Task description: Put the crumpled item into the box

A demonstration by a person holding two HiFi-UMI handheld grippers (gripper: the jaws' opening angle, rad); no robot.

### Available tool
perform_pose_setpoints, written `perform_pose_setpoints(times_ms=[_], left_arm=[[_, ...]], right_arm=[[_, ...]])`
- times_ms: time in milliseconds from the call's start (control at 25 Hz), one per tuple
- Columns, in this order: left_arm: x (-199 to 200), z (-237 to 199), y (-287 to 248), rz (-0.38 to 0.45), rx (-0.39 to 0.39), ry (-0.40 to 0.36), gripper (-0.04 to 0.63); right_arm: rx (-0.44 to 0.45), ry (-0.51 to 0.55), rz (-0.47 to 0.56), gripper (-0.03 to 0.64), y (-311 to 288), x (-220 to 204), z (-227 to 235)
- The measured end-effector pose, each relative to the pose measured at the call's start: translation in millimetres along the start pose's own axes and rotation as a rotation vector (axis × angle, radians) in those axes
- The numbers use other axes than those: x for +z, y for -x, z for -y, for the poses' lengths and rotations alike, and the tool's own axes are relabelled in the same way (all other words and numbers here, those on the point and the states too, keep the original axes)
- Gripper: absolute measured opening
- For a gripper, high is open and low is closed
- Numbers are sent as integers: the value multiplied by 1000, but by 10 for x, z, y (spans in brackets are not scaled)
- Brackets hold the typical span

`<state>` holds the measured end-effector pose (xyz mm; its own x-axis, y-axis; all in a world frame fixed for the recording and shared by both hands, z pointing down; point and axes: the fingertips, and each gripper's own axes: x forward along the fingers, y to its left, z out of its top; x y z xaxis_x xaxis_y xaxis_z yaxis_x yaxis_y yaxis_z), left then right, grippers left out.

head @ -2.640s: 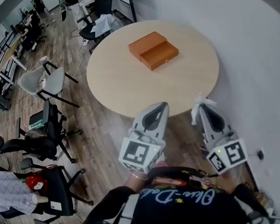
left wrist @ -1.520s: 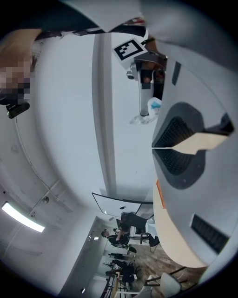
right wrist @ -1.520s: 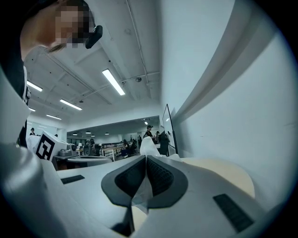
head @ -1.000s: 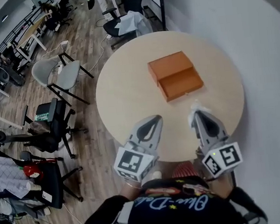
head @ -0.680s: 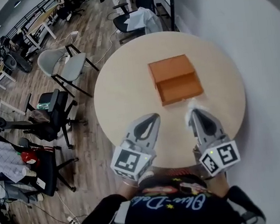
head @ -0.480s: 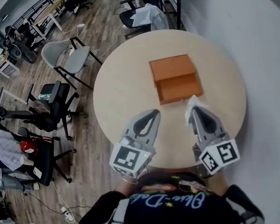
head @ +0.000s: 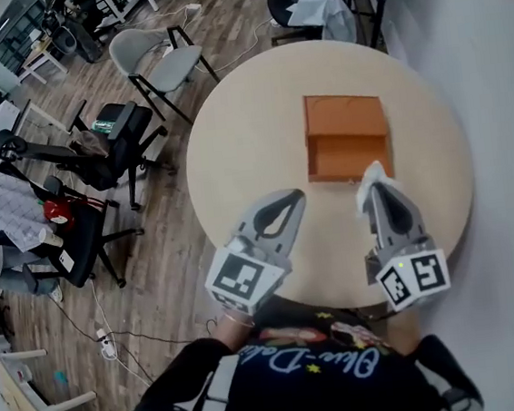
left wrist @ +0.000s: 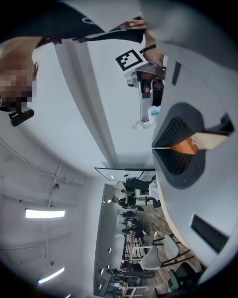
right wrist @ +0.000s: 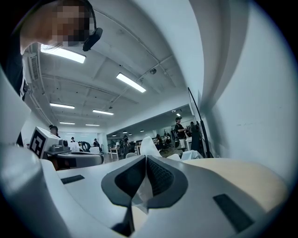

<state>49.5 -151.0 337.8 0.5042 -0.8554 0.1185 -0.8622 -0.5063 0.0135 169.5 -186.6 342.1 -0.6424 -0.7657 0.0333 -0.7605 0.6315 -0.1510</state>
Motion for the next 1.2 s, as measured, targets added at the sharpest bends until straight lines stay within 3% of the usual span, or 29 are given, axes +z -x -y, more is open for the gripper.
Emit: perform_pose_setpoints(times_ms=[200, 480, 1000, 1200], left_arm=[[-51, -248, -140, -9, 21, -10, -8], [-117, -404, -510, -30, -20, -24, -8], [-314, -694, -898, -56, -68, 19, -8], [-481, -829, -1003, -76, -60, 52, -8]], right_arm=[[15, 15, -11, 3, -279, -56, 51], [-34, 65, -59, 3, -577, -154, 317], [-97, 137, -193, 3, -1104, -473, 678], [-78, 173, -236, 3, -1340, -682, 736]])
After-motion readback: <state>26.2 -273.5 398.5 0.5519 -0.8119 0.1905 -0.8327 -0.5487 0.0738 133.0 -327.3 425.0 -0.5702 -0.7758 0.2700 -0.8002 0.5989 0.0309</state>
